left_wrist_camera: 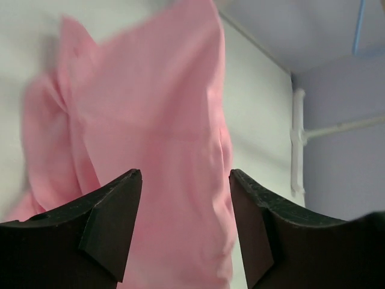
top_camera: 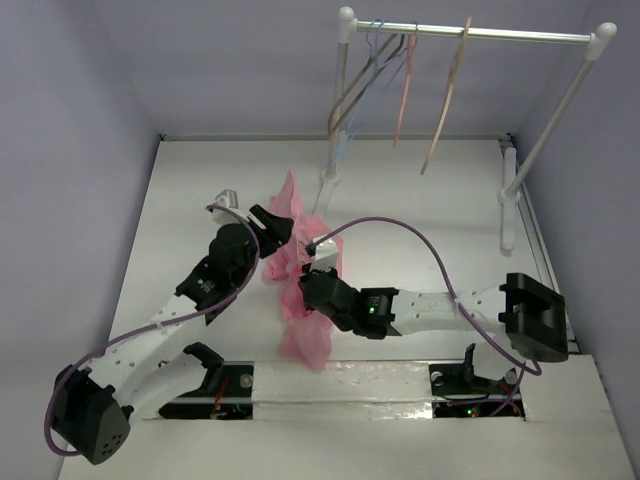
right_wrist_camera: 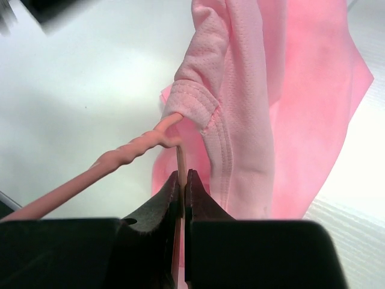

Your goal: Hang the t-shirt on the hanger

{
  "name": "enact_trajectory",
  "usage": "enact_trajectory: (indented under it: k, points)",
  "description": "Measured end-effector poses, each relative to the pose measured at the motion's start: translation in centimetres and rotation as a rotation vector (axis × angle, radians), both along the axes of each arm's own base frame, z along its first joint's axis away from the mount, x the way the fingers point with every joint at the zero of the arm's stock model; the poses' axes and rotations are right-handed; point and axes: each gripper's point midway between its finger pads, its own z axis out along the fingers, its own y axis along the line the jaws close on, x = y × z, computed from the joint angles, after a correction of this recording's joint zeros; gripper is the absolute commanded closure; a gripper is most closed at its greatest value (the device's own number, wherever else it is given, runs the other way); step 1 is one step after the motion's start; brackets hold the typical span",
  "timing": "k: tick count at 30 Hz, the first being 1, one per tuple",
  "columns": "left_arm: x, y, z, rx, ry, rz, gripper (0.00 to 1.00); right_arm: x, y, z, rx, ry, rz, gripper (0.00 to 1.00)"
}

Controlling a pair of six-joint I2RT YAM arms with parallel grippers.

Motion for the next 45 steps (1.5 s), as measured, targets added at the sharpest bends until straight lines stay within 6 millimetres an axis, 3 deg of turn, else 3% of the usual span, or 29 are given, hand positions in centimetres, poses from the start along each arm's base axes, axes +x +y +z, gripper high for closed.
enact_trajectory:
  k: [6, 12, 17, 25, 28, 35, 38, 45]
  points:
    - [4.3, 2.9, 2.7, 0.045, -0.029, 0.078, 0.39, -0.5, -0.5, -0.3, 0.014, 0.018, 0.011, 1.00]
    - [7.9, 1.1, 3.4, 0.090, -0.019, -0.005, 0.40, -1.1, -1.0, -0.3, 0.035, 0.028, 0.033, 1.00]
    - [8.3, -0.2, 1.6, 0.109, 0.015, -0.076, 0.43, -1.3, -1.0, -0.4, 0.040, 0.035, 0.043, 1.00]
    - [9.4, -0.9, 0.7, 0.127, 0.023, -0.098, 0.48, -1.5, -0.7, -0.3, 0.046, 0.042, 0.061, 1.00]
    - [9.8, -1.1, 0.0, 0.139, 0.034, -0.101, 0.56, -1.6, -0.6, -0.4, 0.049, 0.044, 0.066, 1.00]
    - [10.5, -1.3, -1.3, 0.154, 0.055, -0.099, 0.89, -1.8, -0.5, -0.6, 0.054, 0.051, 0.077, 1.00]
    - [10.8, -1.2, -1.0, 0.151, 0.043, -0.090, 0.97, -1.8, -0.5, -0.7, 0.056, 0.052, 0.079, 1.00]
    - [10.8, -0.7, -1.2, 0.168, 0.073, -0.057, 1.00, -2.0, -0.6, -0.7, 0.066, 0.054, 0.088, 1.00]
